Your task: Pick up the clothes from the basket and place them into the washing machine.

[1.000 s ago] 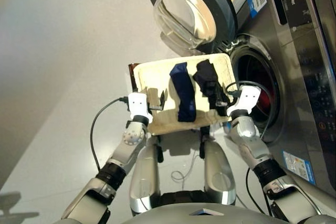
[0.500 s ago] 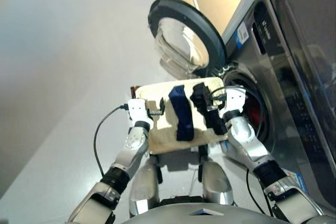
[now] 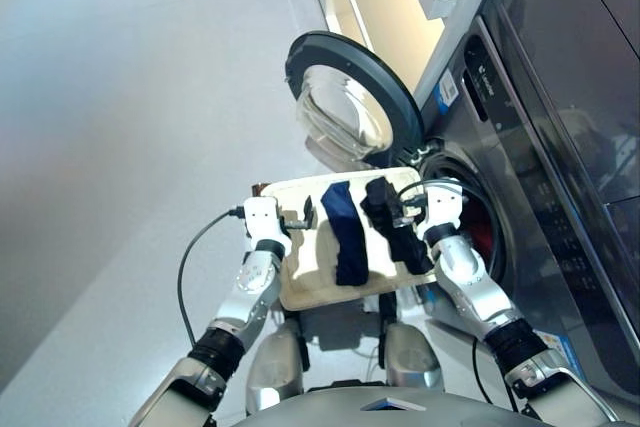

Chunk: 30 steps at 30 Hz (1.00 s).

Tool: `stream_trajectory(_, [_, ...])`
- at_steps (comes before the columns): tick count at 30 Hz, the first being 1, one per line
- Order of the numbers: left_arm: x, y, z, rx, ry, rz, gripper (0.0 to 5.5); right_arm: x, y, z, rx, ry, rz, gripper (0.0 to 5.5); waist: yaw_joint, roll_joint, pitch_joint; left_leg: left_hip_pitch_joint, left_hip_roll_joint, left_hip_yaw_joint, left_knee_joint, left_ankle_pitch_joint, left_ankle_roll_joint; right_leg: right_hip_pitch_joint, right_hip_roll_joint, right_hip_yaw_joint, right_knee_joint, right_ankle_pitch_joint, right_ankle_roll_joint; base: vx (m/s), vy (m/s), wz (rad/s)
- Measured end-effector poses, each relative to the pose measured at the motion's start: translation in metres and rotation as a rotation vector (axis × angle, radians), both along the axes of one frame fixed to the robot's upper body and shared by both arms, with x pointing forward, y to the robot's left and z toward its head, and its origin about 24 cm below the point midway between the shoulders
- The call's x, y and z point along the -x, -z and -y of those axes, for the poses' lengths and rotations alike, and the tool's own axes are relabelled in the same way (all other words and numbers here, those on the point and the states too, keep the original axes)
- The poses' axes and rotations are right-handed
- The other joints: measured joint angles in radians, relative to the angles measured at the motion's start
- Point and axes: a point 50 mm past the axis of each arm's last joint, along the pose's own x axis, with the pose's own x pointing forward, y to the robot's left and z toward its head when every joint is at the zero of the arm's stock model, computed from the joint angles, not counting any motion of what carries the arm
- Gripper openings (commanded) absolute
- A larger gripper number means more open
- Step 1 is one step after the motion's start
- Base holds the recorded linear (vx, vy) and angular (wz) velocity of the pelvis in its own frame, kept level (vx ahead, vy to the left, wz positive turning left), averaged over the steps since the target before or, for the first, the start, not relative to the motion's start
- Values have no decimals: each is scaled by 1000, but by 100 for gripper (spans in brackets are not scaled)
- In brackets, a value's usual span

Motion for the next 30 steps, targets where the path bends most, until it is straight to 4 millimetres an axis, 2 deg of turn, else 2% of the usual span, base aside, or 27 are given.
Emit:
stream_trajectory(9, [0,1,8,20,-2,-19,550,-2,-9,-9,-6,-31,34,550,-3,1,0,-20,0,-2,5,1,0,-19,0,-1,3,0,0,0,0,0])
stream_trajectory(16, [-13,-1,27,37,6,-32,550,-12,-36,-30,-20,-100,137,550,-3,12,13,-91,0,-2,40,1,1,-89,0,0,37,-1,1,-8,0,6])
stream_trajectory(20, [-22,-7,34,57,-14,-27,550,-16,-61,-40,-36,-130,232,550,-4,34,57,-148,2,-3,74,2,2,-149,0,6,73,-3,2,-51,-20,-14])
stream_trajectory(23, [-33,-17,38,74,-27,-12,550,-20,-84,-51,-54,-158,314,550,-6,33,128,-192,3,-5,108,3,4,-193,0,12,109,-2,0,-87,-33,-3])
stream_trajectory(28, [-54,-35,48,77,-22,11,550,-25,-117,-77,-86,-219,428,550,-8,22,193,-321,4,-15,194,-2,7,-354,-4,27,266,-46,-7,-104,-21,35])
stream_trajectory(30, [-59,-39,50,69,-29,16,550,-26,-128,-86,-92,-247,464,550,-8,14,196,-378,3,-20,239,-9,7,-424,-6,42,342,-73,-10,-92,-16,67])
